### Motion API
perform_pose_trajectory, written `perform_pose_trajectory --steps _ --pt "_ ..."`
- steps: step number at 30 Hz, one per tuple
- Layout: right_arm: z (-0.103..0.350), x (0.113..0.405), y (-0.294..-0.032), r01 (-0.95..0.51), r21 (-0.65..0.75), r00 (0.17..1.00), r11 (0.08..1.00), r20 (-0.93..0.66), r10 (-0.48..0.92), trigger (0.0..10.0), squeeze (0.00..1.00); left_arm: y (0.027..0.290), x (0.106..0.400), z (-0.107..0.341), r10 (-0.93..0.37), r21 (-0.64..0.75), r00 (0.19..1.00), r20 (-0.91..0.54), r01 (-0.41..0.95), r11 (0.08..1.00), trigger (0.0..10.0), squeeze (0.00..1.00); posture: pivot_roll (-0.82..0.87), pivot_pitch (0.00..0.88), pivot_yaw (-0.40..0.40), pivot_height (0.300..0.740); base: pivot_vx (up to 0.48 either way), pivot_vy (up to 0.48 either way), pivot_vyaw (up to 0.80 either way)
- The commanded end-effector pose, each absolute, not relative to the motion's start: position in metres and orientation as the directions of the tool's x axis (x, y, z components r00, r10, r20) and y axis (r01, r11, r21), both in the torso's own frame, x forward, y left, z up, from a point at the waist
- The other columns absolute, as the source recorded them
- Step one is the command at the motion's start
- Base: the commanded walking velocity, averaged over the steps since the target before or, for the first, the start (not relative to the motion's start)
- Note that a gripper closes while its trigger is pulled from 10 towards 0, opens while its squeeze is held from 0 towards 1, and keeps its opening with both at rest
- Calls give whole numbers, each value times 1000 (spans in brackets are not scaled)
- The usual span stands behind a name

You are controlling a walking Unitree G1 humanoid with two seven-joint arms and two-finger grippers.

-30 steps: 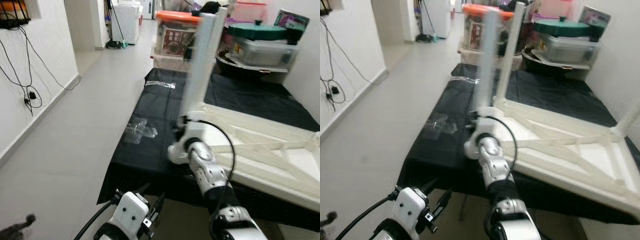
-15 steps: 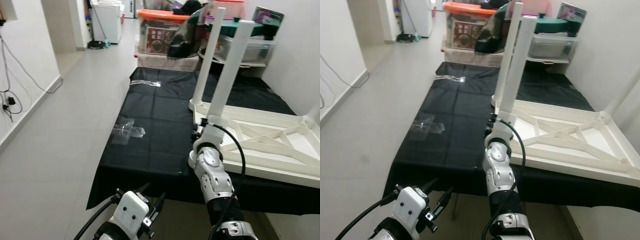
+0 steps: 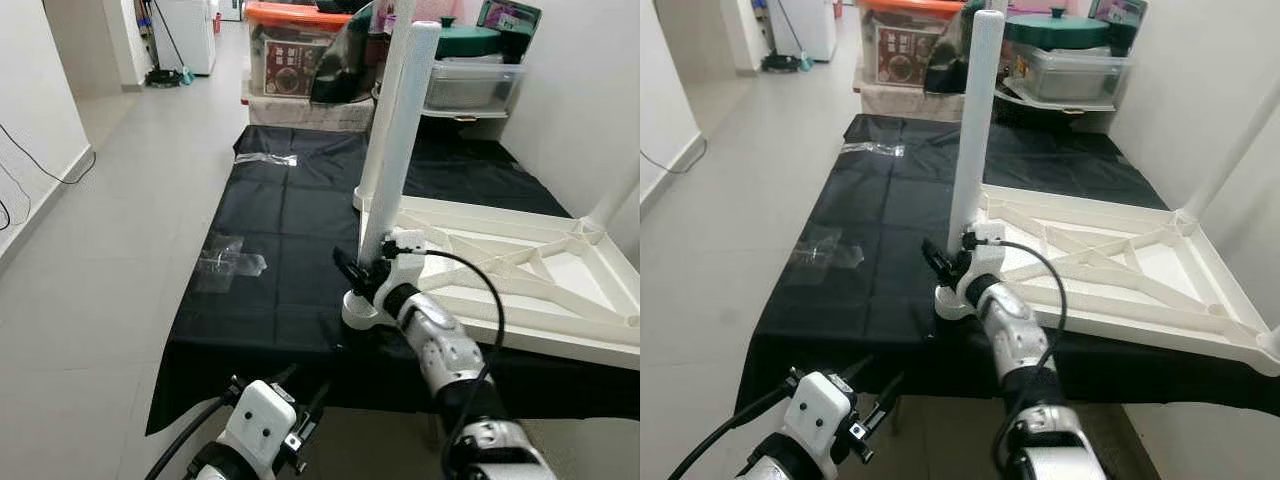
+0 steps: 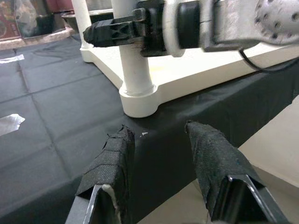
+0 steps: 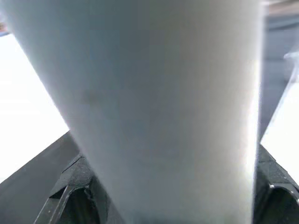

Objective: Building children table

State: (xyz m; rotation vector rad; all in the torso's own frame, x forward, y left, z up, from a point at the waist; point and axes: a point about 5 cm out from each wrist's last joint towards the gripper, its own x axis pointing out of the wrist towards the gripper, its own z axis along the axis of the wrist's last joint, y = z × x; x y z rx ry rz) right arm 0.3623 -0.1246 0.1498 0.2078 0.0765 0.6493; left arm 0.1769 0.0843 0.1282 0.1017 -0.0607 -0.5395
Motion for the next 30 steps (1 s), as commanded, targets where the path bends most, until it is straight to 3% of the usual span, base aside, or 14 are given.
perform_pose_trajectory --steps 1,8,11,12,13,17,18,19,21,22,24,25,28,30 --pt "149 353 -103 -793 262 568 550 -11 823 10000 0 84 176 125 -521 99 853 20 517 850 10000 0 122 26 -91 740 0 0 0" --pt "138 343 -80 -915 216 330 340 -84 940 10000 0 84 176 125 -517 98 856 19 513 853 10000 0 128 34 -93 740 0 0 0" --pt "129 342 -69 -920 185 325 346 -134 936 10000 0 84 176 125 -517 98 856 18 513 853 10000 0 128 34 -93 740 0 0 0" --pt "128 343 -66 -911 182 348 370 -139 927 902 0 84 176 126 -517 97 856 18 513 853 10000 0 130 38 -93 740 0 0 0" --pt "127 344 -64 -905 180 363 385 -143 921 0 0 84 175 126 -517 97 856 18 513 853 10000 0 130 38 -93 740 0 0 0" --pt "128 346 -62 -895 167 395 414 -136 908 0 0 84 175 126 -517 97 856 18 513 853 10000 0 129 38 -91 740 0 0 0" --pt "128 352 -62 -845 154 496 513 -134 858 0 0 84 175 126 -517 95 856 18 513 853 10000 0 128 39 -93 740 0 0 0" --pt "128 352 -62 -845 154 496 513 -134 858 0 0 84 175 126 -517 95 856 18 513 853 10000 0 128 39 -93 740 0 0 0" --pt "129 365 -68 -676 119 711 727 -153 686 0 0 83 175 126 -518 94 855 17 515 852 10000 0 125 38 -92 740 0 0 0" --pt "129 365 -68 -676 119 711 727 -153 686 0 0 83 175 126 -518 94 855 17 515 852 10000 0 125 38 -92 740 0 0 0" --pt "127 377 -96 -344 69 916 936 -193 351 0 0 84 175 126 -518 93 855 17 515 852 10000 0 122 39 -92 740 0 0 0" --pt "127 377 -96 -344 69 916 936 -193 351 0 0 84 175 126 -518 93 855 17 515 852 10000 0 122 39 -92 740 0 0 0" --pt "127 378 -136 88 38 977 995 -198 -79 0 0 84 176 125 -520 93 854 17 516 851 10000 0 122 33 -91 740 0 0 0" --pt "130 374 -146 215 53 961 975 -188 -202 0 0 84 176 125 -521 94 853 16 518 850 10000 0 121 32 -89 740 0 0 0"
